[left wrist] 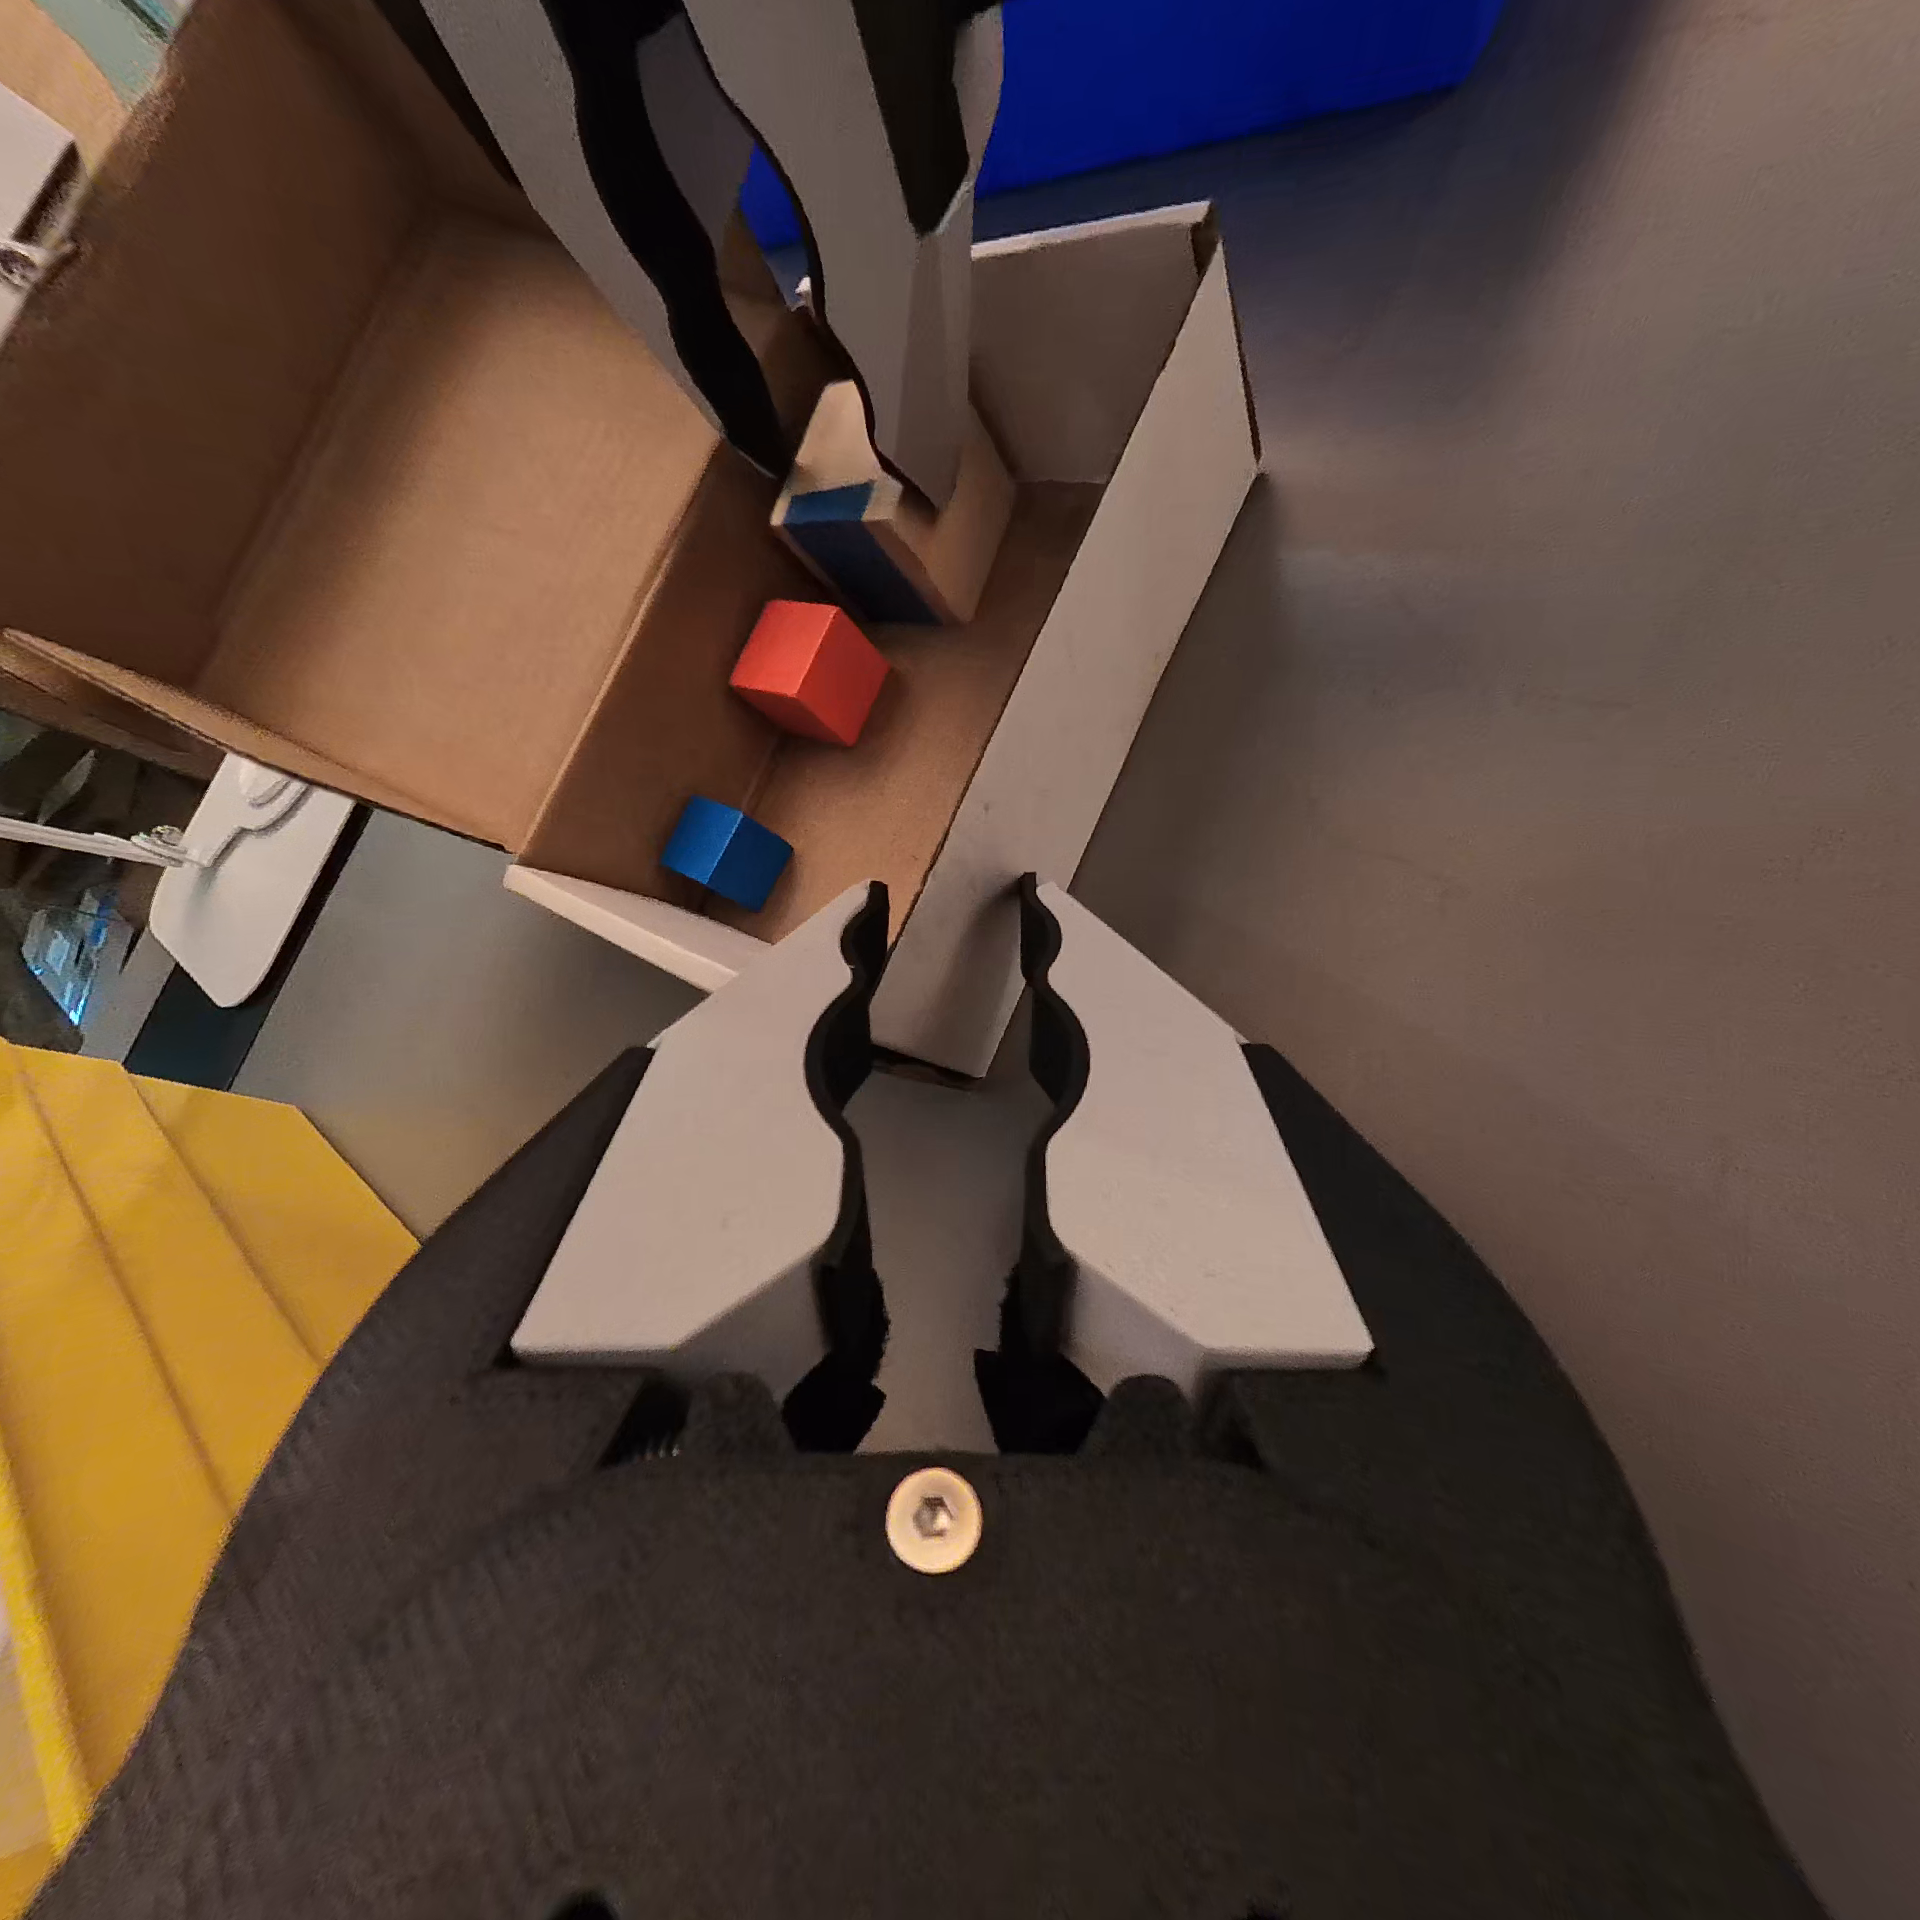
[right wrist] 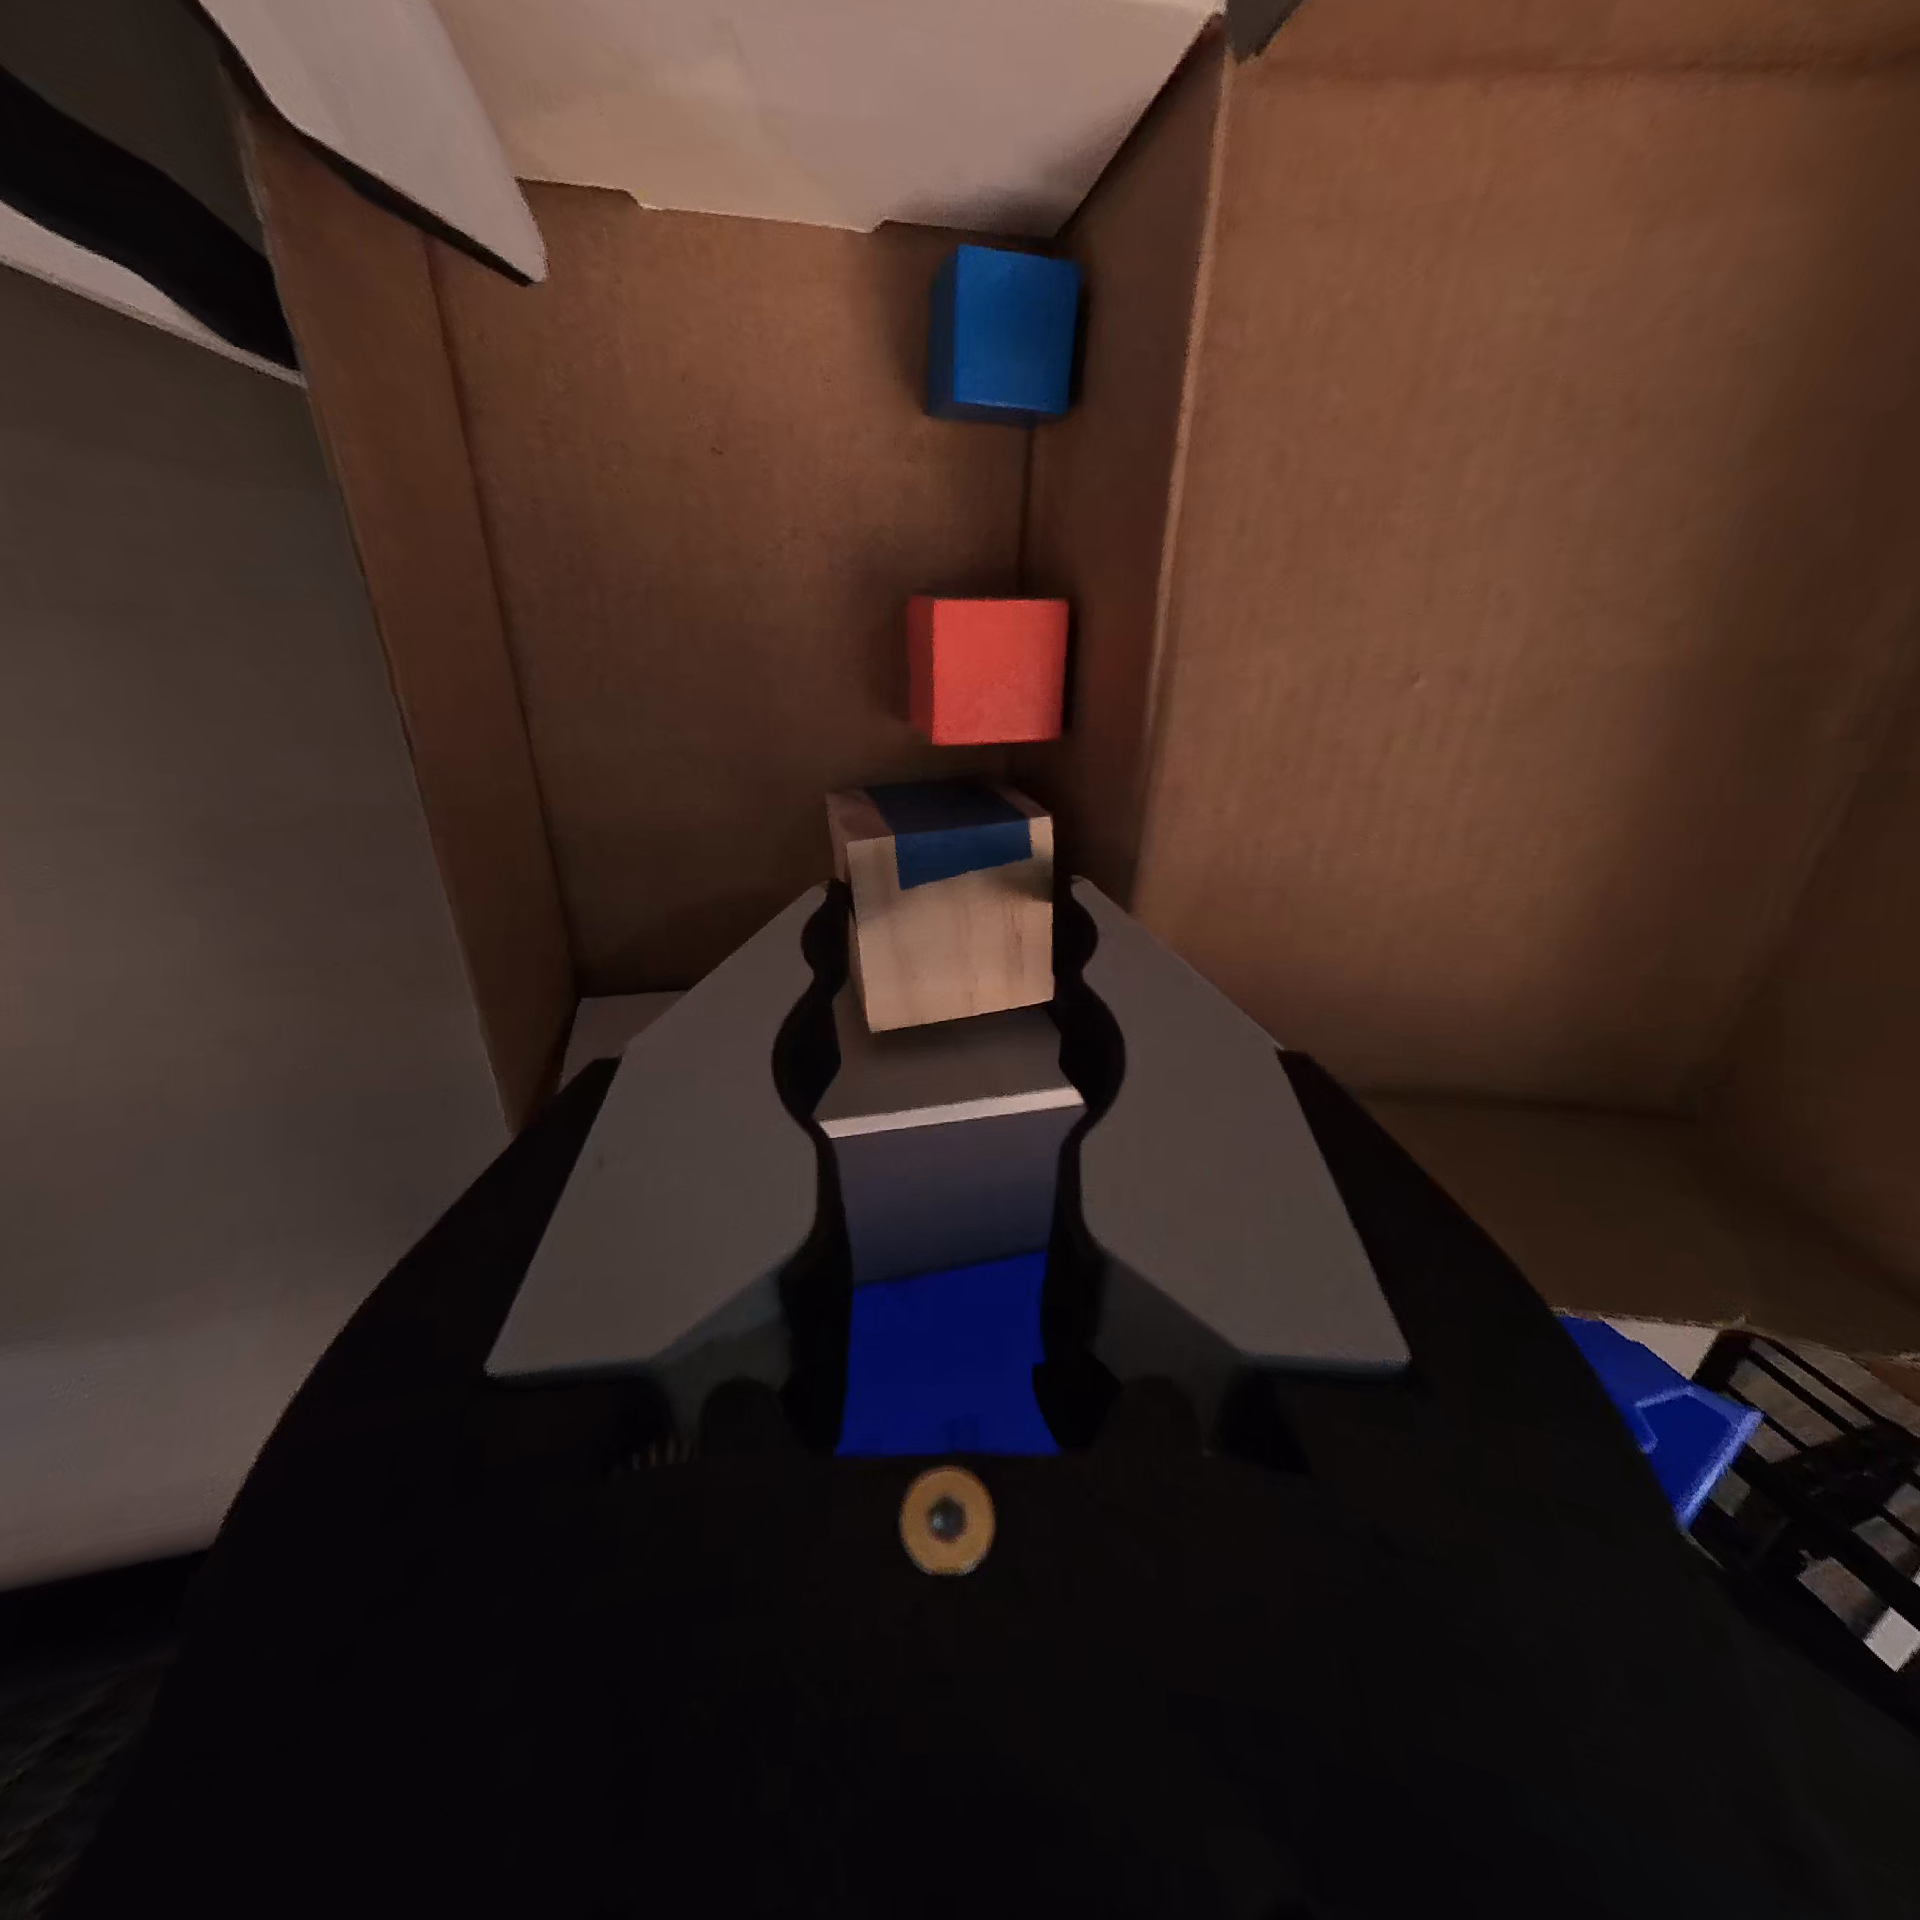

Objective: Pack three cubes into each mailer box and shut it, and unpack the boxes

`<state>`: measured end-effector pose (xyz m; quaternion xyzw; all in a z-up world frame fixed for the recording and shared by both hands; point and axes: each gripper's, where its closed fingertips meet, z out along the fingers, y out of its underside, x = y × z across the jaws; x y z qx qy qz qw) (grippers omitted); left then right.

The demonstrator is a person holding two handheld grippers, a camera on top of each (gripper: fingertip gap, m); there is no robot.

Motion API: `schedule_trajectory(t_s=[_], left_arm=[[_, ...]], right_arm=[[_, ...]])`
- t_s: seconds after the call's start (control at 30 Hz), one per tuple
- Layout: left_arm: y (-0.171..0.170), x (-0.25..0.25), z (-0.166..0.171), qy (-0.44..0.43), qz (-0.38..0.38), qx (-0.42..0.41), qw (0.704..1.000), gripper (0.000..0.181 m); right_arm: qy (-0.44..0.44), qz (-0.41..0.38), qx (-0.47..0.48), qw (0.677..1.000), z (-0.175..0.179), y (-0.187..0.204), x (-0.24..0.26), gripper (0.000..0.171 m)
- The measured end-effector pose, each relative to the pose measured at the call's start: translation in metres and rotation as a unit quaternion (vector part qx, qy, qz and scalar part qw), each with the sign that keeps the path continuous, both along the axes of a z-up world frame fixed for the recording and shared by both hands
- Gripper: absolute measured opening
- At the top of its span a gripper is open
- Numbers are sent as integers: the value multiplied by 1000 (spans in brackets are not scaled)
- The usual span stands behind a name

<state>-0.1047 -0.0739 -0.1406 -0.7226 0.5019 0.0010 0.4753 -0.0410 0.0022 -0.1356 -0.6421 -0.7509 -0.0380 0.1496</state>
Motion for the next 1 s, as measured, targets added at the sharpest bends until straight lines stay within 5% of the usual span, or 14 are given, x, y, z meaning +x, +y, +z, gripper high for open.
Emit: schedule_trajectory(t_s=[0.53,0.8,1.0], left_arm=[[-1,0,-1,10,-2,6,1000,23],[-1,0,-1,14,-2,10,1000,23],[0,0,-1,15,-2,14,1000,24]], right_arm=[[-33,-4,-27,999,-10,-6,3,44],[19,-4,50,999,84,-6,22,44],[50,-94,53,993,131,14,117,44]])
